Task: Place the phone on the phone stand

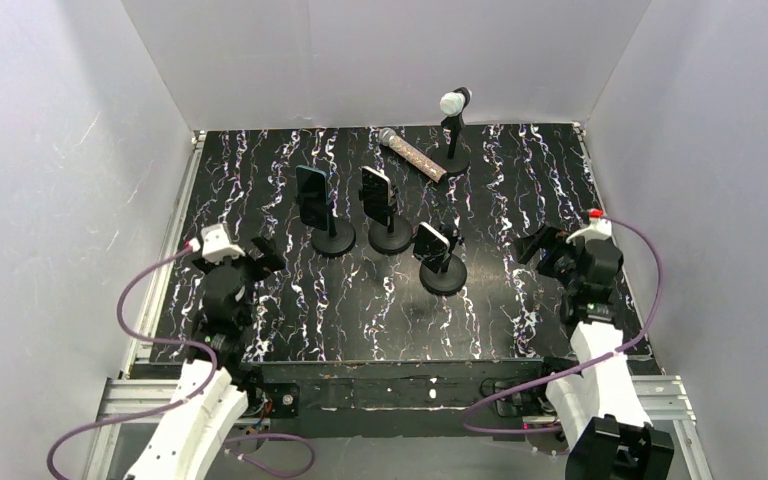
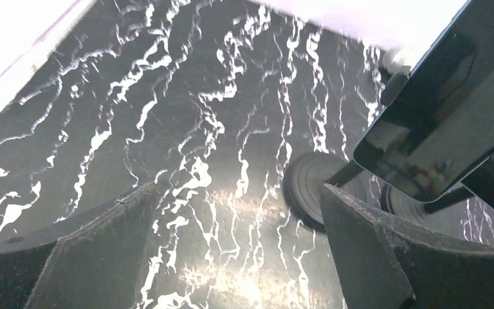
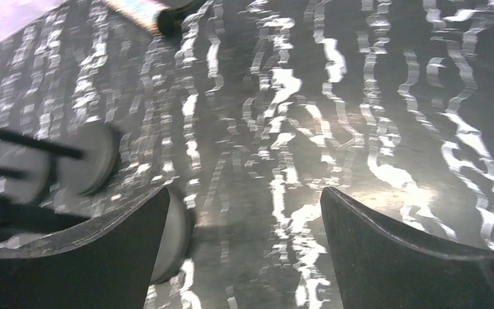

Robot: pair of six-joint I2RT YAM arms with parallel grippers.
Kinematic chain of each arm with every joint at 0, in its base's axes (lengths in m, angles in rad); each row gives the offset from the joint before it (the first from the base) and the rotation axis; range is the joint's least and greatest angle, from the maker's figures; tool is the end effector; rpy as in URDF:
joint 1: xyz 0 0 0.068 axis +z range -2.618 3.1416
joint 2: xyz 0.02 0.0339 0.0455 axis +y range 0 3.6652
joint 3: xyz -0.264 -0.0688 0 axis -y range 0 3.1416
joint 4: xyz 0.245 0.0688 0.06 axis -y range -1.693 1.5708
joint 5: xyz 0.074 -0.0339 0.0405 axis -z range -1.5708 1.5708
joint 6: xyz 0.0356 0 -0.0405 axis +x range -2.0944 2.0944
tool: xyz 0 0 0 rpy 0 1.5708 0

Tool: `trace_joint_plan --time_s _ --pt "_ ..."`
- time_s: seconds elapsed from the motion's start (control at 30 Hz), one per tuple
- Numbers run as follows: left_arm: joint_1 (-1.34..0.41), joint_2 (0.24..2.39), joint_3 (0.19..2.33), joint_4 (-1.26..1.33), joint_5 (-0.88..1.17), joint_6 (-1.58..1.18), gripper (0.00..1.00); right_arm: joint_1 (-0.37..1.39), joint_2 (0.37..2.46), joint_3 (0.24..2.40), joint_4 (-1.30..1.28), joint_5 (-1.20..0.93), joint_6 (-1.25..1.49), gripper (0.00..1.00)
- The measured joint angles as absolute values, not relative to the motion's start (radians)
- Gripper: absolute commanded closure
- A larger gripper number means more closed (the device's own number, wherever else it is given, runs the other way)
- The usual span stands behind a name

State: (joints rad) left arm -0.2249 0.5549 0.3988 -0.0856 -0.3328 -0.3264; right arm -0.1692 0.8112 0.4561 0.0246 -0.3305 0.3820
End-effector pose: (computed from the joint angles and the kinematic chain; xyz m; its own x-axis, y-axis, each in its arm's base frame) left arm 0.1503 -0.0224 0.2480 -0.1894 -0.2675 -0.9447 -0.1680 0.9568 -0.2372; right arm 0.1898 -0.0207 0.2411 -0.3502 0.4175 -0.8384 -0.0137 0.8928 0.4503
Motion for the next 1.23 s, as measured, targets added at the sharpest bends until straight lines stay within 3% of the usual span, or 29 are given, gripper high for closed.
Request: trace_joint_plan --time_s 0.1,0.2,0.3,0.5,0.6,0.67,0.87,1.23 --pt "-0.221 0.427 0.237 0.104 -0.381 -0.275 0.02 -0.169 0.760 0.307 0.189 -0.177 0.356 0.06" --pt "-0.220 0.461 0.071 0.342 -0.411 -0.222 0.02 -0.168 0.842 0.209 0.402 -0.086 0.316 0.05" --pt "-0.219 0.699 0.019 0.498 -0.436 -0.165 0.02 -0.154 0.998 0.167 0.560 -0.028 0.274 0.05" --pt "-0.211 1.277 0.016 1.045 -0.413 -0.028 0.02 -0.076 1.248 0.128 0.966 0.039 0.165 0.05" --pt "-0.200 1.493 0.052 1.237 -0.406 0.017 0.02 -0.048 1.318 0.128 1.011 0.059 0.126 0.05" --pt "-0.195 1.567 0.104 1.251 -0.404 0.033 0.02 -0.036 1.325 0.156 0.998 0.072 0.109 0.05" --pt "-0.155 1.515 0.239 1.185 -0.403 0.013 0.02 -0.030 1.329 0.234 0.981 0.096 0.089 0.05" --pt "-0.142 1.513 0.241 1.128 -0.399 0.007 0.02 -0.030 1.330 0.234 0.949 0.102 0.078 0.05"
